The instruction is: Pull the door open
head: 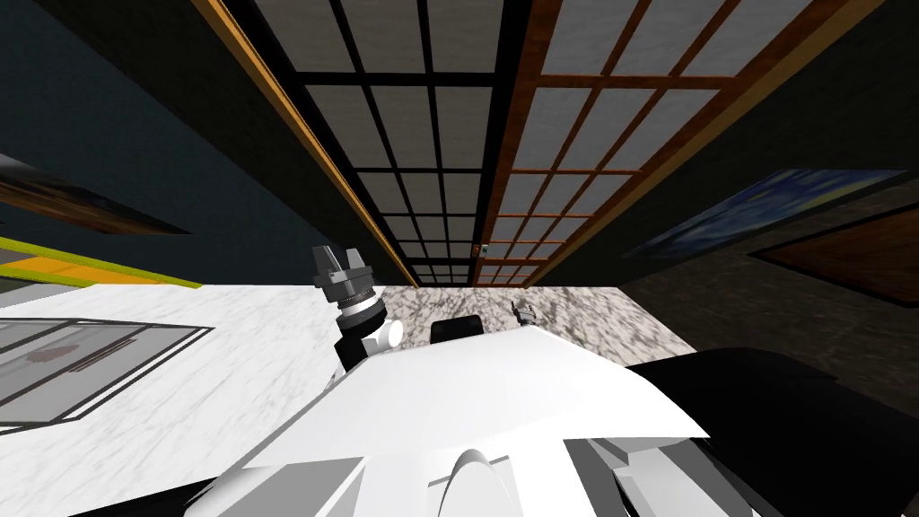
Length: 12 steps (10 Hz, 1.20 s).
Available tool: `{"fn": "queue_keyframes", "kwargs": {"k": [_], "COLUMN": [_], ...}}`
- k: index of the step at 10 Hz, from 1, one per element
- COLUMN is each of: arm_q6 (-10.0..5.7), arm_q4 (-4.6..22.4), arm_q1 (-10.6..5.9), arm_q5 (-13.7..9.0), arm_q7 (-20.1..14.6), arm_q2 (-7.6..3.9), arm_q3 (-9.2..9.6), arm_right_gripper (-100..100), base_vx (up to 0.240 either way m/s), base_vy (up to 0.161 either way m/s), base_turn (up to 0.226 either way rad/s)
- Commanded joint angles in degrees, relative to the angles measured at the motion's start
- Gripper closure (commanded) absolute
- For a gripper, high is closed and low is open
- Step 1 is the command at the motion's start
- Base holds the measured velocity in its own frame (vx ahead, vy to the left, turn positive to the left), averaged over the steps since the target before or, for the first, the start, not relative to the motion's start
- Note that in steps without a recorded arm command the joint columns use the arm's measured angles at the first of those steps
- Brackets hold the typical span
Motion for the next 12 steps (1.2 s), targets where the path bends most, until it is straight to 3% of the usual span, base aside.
{"fn": "queue_keyframes", "kwargs": {"k": [1,4,6,12], "arm_q6": [0.38,0.81,1.08,1.14], "arm_q4": [1.61,3.94,5.19,4.8], "arm_q1": [0.19,-0.24,-2.25,-7.82], "arm_q5": [-0.8,-2.13,-3.02,-3.38], "arm_q7": [0.64,1.79,2.75,3.68], "arm_q2": [-0.05,0.16,0.63,1.75], "arm_q3": [-1.7,-4.49,-6.29,-6.76], "arm_right_gripper": [-100,-100,-100,-100], "base_vx": [-0.153,-0.088,0.042,0.166], "base_vy": [-0.038,-0.036,-0.065,-0.05], "base_turn": [0.075,0.093,0.218,0.153]}}
